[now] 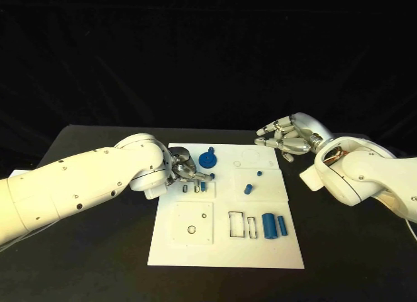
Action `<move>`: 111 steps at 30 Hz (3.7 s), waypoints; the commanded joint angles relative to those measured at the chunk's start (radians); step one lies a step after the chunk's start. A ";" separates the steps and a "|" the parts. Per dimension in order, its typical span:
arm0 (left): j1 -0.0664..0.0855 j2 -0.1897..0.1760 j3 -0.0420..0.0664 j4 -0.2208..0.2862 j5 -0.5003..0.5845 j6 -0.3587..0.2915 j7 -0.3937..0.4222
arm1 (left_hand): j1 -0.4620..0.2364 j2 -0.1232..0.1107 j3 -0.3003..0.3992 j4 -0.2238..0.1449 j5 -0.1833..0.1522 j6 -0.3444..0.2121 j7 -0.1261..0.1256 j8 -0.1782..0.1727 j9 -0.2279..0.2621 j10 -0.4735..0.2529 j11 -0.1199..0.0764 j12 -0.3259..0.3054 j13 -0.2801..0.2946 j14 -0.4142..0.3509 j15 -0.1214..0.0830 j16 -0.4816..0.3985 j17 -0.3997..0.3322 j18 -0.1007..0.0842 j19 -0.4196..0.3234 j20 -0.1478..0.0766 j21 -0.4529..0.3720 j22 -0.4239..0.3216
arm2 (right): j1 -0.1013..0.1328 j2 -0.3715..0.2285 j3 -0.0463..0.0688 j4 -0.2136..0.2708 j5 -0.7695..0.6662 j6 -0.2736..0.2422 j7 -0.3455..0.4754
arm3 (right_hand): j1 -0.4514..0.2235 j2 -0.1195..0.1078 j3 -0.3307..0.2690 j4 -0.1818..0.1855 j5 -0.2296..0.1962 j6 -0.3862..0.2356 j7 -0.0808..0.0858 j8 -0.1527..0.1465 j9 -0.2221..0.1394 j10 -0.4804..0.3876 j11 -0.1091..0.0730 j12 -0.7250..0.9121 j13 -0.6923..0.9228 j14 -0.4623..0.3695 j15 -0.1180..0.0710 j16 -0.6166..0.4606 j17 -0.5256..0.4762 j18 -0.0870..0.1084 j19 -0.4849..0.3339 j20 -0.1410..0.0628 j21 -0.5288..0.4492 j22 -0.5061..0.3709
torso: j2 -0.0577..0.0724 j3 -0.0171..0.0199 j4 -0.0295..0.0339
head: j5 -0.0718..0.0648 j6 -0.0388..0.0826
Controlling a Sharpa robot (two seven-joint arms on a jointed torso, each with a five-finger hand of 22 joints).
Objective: Assemble the parts on the task board
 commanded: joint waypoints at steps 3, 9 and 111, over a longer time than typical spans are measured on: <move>0.002 0.010 0.000 -0.007 -0.029 0.046 -0.025 | 0.001 0.005 -0.007 -0.001 -0.005 -0.005 -0.002 0.008 0.008 0.009 0.000 0.009 0.008 0.105 -0.010 0.002 0.263 -0.008 0.008 0.001 0.006 0.048 | -0.001 0.003 -0.001 -0.001 -0.004 0.018 -0.005 | -0.006 0.000 -0.007 -0.001 0.005 -0.002 -0.005 0.007 0.000 0.002 -0.001 -0.006 -0.002 0.038 -0.007 -0.006 -0.004 0.016 -0.010 0.000 -0.005 -0.004 | 0.000 -0.0005 0.0005 | 0.000 -0.004; 0.002 0.024 0.000 -0.019 -0.030 0.055 -0.030 | 0.011 0.006 -0.009 -0.003 -0.004 -0.009 -0.004 0.016 0.020 0.015 -0.002 0.015 0.017 0.105 -0.012 0.002 0.263 -0.009 0.011 0.000 0.009 0.054 | -0.001 0.006 -0.001 -0.002 -0.003 0.020 -0.005 | -0.006 0.001 -0.008 0.000 0.006 -0.001 -0.006 0.007 0.000 0.002 -0.001 -0.005 -0.002 0.038 -0.007 -0.008 -0.006 0.016 -0.010 0.000 -0.007 -0.006 | 0.000 -0.0012 0.0003 | -0.002 -0.005; 0.001 0.010 -0.009 0.009 -0.096 0.016 -0.050 | 0.099 -0.260 0.993 -0.148 0.136 -0.066 -0.014 0.049 0.251 0.051 -0.016 0.001 0.073 0.105 -0.024 0.002 0.263 -0.015 0.021 -0.012 0.022 0.104 | -0.006 0.023 -0.008 0.004 0.050 0.062 0.009 | -0.004 0.029 -0.028 0.030 0.044 0.001 -0.008 0.019 0.000 0.004 -0.004 -0.001 -0.014 0.039 -0.010 -0.031 -0.022 0.019 -0.005 -0.005 -0.042 -0.041 | -0.001 0.0003 0.0031 | 0.010 -0.033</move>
